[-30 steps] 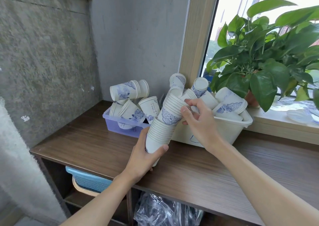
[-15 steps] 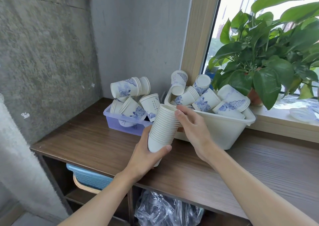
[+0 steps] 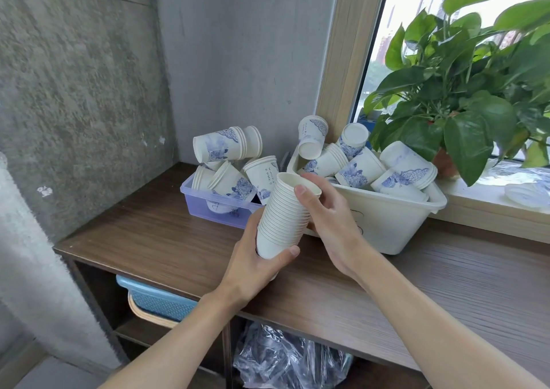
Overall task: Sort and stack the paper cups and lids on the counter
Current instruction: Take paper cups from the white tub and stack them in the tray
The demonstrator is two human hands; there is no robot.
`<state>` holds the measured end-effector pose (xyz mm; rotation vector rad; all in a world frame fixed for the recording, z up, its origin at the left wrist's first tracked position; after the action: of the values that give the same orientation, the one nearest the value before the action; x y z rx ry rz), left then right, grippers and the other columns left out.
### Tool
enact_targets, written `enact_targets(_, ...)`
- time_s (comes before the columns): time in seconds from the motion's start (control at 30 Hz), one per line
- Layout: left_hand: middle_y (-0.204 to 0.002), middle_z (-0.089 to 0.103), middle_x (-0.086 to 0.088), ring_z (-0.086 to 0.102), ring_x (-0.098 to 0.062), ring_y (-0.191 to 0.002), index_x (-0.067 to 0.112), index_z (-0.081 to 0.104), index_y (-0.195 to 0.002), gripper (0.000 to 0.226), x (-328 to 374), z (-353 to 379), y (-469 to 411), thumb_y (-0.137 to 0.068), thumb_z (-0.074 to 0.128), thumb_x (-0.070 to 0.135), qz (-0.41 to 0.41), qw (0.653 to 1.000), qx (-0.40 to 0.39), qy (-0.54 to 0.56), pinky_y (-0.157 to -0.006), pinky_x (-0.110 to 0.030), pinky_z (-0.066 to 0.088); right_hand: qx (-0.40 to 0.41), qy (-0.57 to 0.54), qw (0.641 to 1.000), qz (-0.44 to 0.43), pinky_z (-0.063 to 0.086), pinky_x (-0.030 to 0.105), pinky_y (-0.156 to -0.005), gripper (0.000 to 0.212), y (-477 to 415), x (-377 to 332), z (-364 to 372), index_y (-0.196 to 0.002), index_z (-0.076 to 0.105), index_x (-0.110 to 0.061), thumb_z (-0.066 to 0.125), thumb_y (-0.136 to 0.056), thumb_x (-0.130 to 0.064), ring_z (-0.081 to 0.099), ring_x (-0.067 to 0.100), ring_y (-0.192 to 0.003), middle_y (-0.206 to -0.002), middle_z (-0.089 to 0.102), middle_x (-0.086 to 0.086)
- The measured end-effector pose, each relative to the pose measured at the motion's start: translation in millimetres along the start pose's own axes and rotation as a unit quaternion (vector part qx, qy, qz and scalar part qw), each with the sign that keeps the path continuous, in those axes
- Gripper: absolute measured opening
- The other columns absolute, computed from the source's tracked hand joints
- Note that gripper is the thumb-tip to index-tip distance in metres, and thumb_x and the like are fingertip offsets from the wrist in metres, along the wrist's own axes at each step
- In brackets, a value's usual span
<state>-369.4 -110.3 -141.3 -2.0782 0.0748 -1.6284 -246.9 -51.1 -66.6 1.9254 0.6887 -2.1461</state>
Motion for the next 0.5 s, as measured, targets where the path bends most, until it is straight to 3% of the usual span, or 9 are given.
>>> enact_targets(0.1, -0.128, 0.058, 0.032, 0.058, 0.007, -0.116, 0.063, 0.036, -0.134, 0.076, 1.9, -0.9, 1.5, -0.073, 0.081, 0.056, 0.007, 1.000, 0.002, -0.010, -0.085, -0.005, 0.045, -0.001, 0.008, 1.000, 0.000, 0.050, 0.037, -0.093, 0.053, 0.9, 2.3, 2.3, -0.122, 0.059, -0.025, 0.070, -0.075, -0.045, 0.063, 0.015, -0.107, -0.113, 0.068, -0.001)
enact_targets(0.23, -0.128, 0.056, 0.035, 0.057, 0.009, -0.116, 0.066, 0.032, -0.133, 0.078, 1.2, -0.1, 1.8, -0.073, 0.081, 0.058, 0.002, 1.000, -0.006, -0.021, -0.085, -0.003, 0.043, -0.002, 0.027, 1.000, -0.014, 0.050, 0.026, -0.081, 0.037, 2.7, 1.5, 6.5, -0.111, 0.063, -0.027, 0.066, -0.077, -0.041, 0.062, 0.002, -0.091, -0.098, 0.070, -0.011)
enact_targets(0.3, -0.128, 0.056, 0.035, 0.057, 0.008, -0.116, 0.067, 0.032, -0.133, 0.078, 0.9, -0.4, 2.1, -0.073, 0.081, 0.057, 0.001, 1.000, -0.007, -0.018, -0.086, -0.003, 0.043, -0.003, 0.038, 0.999, -0.011, 0.052, 0.028, -0.082, 0.033, 1.8, 1.1, 7.1, -0.108, 0.064, -0.029, 0.066, -0.077, -0.041, 0.062, 0.001, -0.091, -0.095, 0.070, -0.014)
enact_targets(0.4, -0.126, 0.058, 0.034, 0.058, 0.008, -0.114, 0.066, 0.033, -0.132, 0.077, 2.6, -0.6, 2.6, -0.074, 0.081, 0.053, 0.003, 1.000, -0.006, -0.017, -0.085, -0.004, 0.044, -0.006, 0.052, 0.999, -0.004, 0.051, 0.032, -0.089, 0.040, 0.1, 1.5, 7.0, -0.116, 0.061, -0.028, 0.068, -0.079, -0.042, 0.063, 0.005, -0.098, -0.101, 0.069, -0.014)
enact_targets(0.5, -0.124, 0.058, 0.035, 0.059, 0.007, -0.111, 0.068, 0.033, -0.130, 0.075, 2.5, -1.2, 1.8, -0.074, 0.080, 0.052, 0.000, 1.000, -0.001, -0.015, -0.083, -0.005, 0.046, -0.031, 0.088, 0.996, -0.001, 0.050, 0.024, -0.090, 0.032, -1.7, -1.8, 9.8, -0.119, 0.058, -0.029, 0.066, -0.089, -0.036, 0.061, 0.006, -0.102, -0.109, 0.066, -0.010)
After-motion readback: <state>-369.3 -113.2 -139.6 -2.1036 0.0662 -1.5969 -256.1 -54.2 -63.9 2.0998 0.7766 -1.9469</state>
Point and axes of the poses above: each hand's wrist, its own y-axis away from the middle knuckle, its own z-axis out of the palm, x = y × z, the point moved 9 cm from there along -y, towards the middle knuckle
